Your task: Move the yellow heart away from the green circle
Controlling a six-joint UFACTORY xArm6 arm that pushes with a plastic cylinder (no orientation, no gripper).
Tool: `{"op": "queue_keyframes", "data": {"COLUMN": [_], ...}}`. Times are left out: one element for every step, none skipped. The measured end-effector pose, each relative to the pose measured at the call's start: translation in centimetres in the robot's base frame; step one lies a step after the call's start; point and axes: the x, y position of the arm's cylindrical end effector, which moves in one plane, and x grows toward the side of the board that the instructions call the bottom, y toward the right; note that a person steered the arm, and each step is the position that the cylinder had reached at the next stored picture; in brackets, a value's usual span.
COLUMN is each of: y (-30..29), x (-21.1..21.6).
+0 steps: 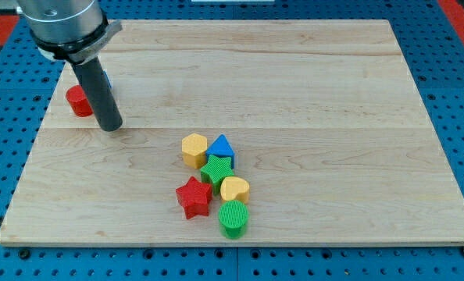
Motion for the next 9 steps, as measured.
{"op": "queue_keyframes", "data": {"y": [5.4,12.2,17.1,22.3,26.8,26.1,20.7,20.3,17.4], "x": [-0.1,-0.1,-0.1,-0.1,1.6,5.1,8.4,12.6,13.5]}}
